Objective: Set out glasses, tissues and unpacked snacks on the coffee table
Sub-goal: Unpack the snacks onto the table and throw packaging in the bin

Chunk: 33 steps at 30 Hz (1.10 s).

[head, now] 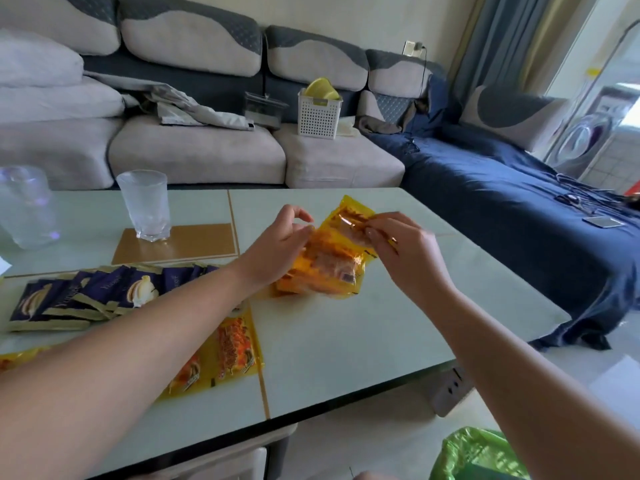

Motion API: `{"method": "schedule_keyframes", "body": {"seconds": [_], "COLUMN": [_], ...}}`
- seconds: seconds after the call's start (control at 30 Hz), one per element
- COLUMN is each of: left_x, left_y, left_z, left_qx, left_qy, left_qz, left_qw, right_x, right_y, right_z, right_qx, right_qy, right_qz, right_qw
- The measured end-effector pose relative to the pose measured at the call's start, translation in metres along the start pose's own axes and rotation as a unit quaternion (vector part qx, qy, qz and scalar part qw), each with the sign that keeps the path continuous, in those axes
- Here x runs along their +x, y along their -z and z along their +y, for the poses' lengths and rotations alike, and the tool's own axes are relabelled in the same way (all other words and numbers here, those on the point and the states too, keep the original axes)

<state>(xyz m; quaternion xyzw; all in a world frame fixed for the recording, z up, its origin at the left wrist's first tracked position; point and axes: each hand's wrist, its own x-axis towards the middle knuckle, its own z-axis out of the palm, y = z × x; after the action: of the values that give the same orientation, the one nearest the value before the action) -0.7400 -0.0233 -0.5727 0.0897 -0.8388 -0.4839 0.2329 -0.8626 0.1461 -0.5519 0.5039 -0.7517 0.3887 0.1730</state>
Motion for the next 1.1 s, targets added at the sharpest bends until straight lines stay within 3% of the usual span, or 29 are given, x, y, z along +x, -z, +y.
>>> {"method": "schedule_keyframes", "body": {"seconds": [0.2, 0.33, 0.43, 0.6, 0.73, 0.93, 1.1], "left_x": [-0.009, -0.016, -0.019, -0.033, -0.05, -0.086, -0.122], "left_y": [0.01, 0.021, 0.033, 0.065, 0.084, 0.11, 0.142], "left_z": [0.026, 0.032, 0.041, 0.049, 0.043, 0.026, 0.001], "left_qx": [-0.025, -0.005, 0.02, 0.069, 0.073, -0.097, -0.114], "left_qy": [-0.028, -0.004, -0.006, 0.058, 0.083, 0.14, 0.206], "left_qz": [-0.007, -0.016, -0.016, -0.131, -0.153, -0.128, -0.041], "left_qw": [0.999, 1.0, 1.0, 0.987, 0.982, 0.977, 0.971], "right_x": [0.039, 0.059, 0.062, 0.056, 0.051, 0.03, -0.007], "right_y": [0.033, 0.054, 0.063, 0.064, 0.063, 0.047, 0.007], "right_z": [-0.039, -0.054, -0.058, -0.063, -0.06, -0.053, -0.061], "right_qx": [0.046, 0.086, 0.14, 0.257, 0.34, 0.435, 0.428], "right_qy": [-0.106, -0.193, -0.26, -0.332, -0.373, -0.457, -0.49], "right_qz": [0.043, 0.027, 0.004, 0.025, 0.045, 0.071, 0.008], "right_qw": [0.992, 0.977, 0.955, 0.907, 0.862, 0.772, 0.759]}}
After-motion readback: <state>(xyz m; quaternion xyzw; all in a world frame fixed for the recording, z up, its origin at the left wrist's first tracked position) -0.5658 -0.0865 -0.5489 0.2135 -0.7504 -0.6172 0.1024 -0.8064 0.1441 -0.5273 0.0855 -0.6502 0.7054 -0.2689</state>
